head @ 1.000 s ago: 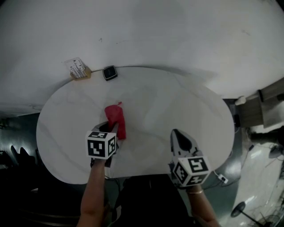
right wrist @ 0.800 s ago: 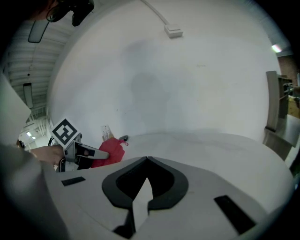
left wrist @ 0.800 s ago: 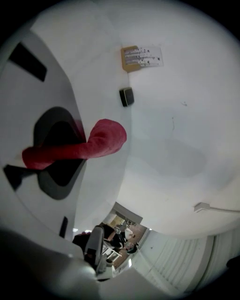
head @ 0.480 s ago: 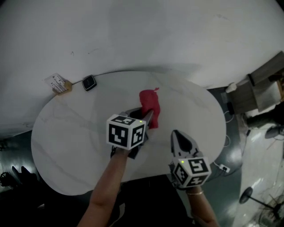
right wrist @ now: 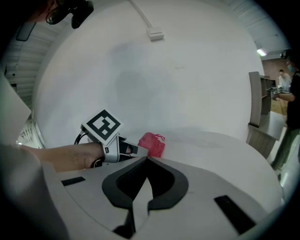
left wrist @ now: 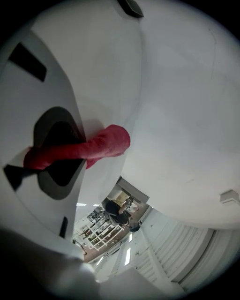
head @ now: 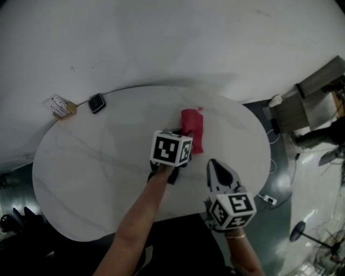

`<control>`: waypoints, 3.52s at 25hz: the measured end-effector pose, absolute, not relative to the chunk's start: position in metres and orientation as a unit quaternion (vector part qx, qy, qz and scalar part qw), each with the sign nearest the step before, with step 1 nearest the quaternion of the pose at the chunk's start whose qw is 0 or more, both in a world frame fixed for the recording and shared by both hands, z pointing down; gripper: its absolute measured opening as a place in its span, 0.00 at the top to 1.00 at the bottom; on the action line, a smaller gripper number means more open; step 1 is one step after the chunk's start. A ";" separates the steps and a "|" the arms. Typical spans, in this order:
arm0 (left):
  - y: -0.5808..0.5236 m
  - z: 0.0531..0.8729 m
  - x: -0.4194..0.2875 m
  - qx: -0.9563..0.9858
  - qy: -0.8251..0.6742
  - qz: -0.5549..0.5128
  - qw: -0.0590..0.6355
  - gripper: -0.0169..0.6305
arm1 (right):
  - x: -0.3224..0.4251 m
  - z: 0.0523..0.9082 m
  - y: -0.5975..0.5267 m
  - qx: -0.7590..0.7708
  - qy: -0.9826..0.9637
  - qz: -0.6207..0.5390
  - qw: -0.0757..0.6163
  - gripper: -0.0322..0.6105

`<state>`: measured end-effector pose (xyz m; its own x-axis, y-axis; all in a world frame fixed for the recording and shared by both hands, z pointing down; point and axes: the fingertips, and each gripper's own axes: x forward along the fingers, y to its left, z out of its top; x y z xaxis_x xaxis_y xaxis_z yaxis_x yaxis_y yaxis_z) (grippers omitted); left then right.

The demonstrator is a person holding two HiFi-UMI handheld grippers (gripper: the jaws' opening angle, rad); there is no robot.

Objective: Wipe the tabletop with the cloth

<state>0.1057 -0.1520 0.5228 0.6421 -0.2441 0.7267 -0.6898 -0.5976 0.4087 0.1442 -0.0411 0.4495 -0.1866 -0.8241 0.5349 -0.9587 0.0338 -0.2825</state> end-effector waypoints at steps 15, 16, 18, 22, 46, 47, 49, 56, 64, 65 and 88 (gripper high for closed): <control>-0.175 0.528 -0.115 0.756 -0.452 0.273 0.387 0.89 | 0.065 0.445 -0.073 0.539 -0.781 0.286 0.131 0.95; -0.173 0.528 -0.126 0.751 -0.461 0.270 0.388 0.89 | 0.060 0.445 -0.074 0.536 -0.783 0.286 0.133 0.95; -0.169 0.528 -0.148 0.740 -0.477 0.264 0.393 0.89 | 0.052 0.446 -0.074 0.531 -0.786 0.287 0.135 0.95; -0.162 0.529 -0.186 0.721 -0.505 0.259 0.398 0.89 | 0.039 0.447 -0.075 0.521 -0.793 0.284 0.140 0.95; -0.223 0.471 0.001 0.831 -0.374 0.225 0.346 0.90 | 0.113 0.442 -0.081 0.601 -0.741 0.274 0.119 0.95; -0.227 0.471 0.020 0.838 -0.359 0.226 0.344 0.90 | 0.117 0.442 -0.082 0.605 -0.738 0.274 0.118 0.95; -0.233 0.473 0.056 0.848 -0.332 0.230 0.343 0.90 | 0.124 0.443 -0.084 0.612 -0.732 0.277 0.116 0.95; -0.248 0.515 0.093 0.833 -0.314 0.321 0.323 0.90 | 0.139 0.449 -0.085 0.620 -0.719 0.291 0.117 0.95; -0.263 0.525 -0.009 0.794 -0.388 0.304 0.356 0.90 | 0.114 0.454 -0.102 0.589 -0.743 0.293 0.126 0.95; -0.262 0.526 -0.024 0.789 -0.397 0.300 0.360 0.90 | 0.107 0.454 -0.104 0.582 -0.748 0.293 0.127 0.95; -0.227 0.518 -0.224 0.703 -0.557 0.276 0.347 0.90 | 0.027 0.447 -0.124 0.530 -0.789 0.278 0.138 0.95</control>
